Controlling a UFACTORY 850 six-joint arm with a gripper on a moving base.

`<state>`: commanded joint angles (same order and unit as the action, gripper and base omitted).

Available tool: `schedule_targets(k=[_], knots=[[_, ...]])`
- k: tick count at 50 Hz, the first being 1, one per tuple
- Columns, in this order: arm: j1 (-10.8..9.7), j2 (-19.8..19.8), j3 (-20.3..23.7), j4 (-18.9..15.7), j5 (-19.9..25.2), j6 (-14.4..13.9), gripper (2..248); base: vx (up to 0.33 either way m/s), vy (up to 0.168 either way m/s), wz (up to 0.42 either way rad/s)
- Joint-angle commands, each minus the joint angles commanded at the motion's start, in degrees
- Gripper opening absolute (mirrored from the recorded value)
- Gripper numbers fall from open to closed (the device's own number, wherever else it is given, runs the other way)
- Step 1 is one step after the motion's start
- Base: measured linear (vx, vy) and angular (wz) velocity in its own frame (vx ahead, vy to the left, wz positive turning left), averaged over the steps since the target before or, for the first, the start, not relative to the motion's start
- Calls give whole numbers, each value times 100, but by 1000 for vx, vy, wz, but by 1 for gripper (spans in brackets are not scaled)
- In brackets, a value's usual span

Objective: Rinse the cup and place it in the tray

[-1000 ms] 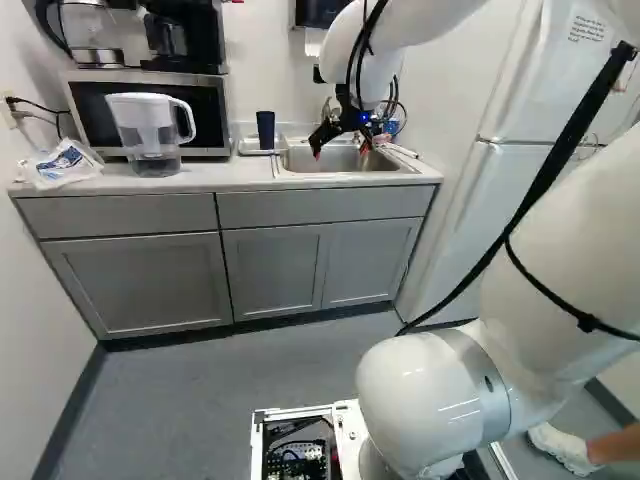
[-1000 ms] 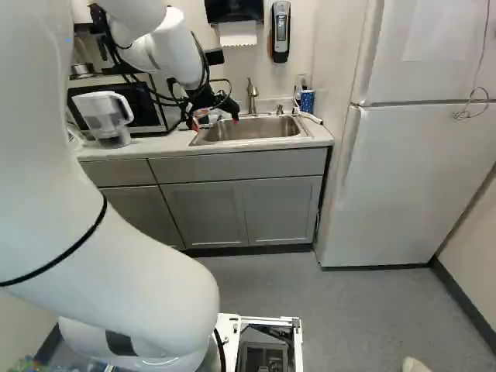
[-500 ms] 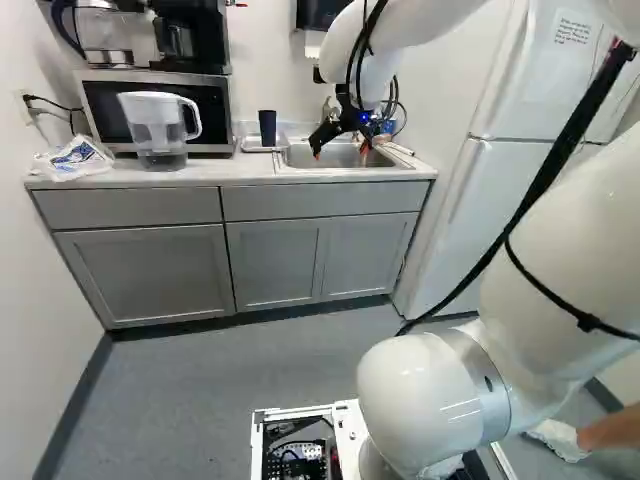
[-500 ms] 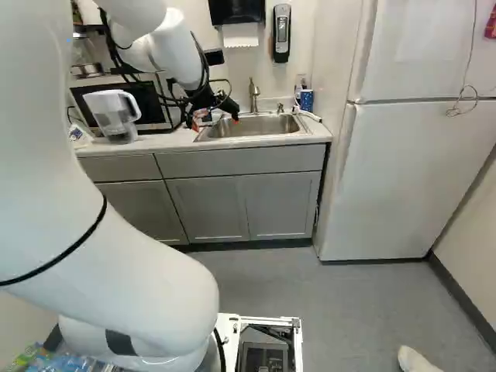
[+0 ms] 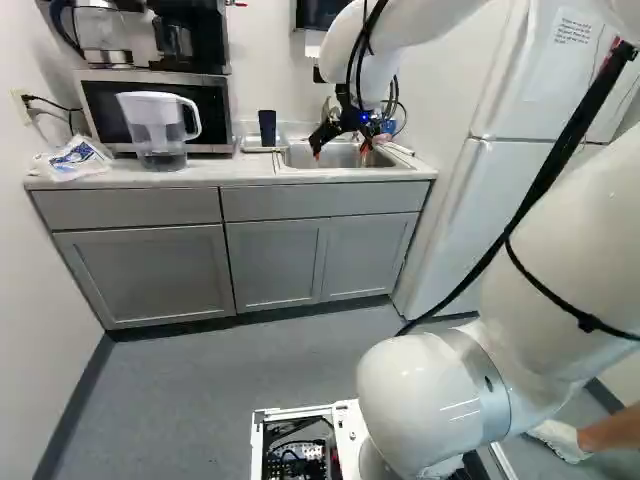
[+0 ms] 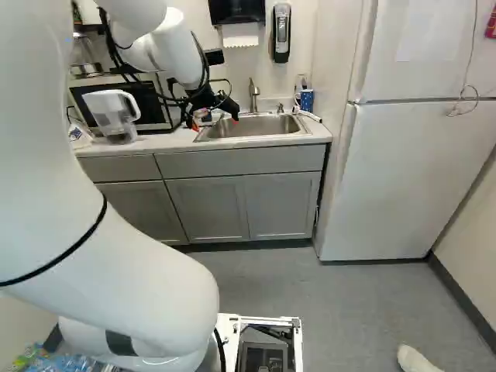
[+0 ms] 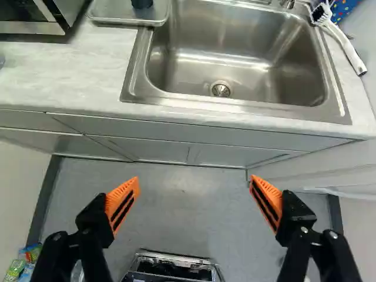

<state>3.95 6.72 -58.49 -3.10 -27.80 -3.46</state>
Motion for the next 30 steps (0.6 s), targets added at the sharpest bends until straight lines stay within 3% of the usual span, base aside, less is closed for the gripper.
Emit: schedule_targets(k=[30], knots=[[-17, 41, 235, 14, 342, 15, 247, 0, 0, 0]])
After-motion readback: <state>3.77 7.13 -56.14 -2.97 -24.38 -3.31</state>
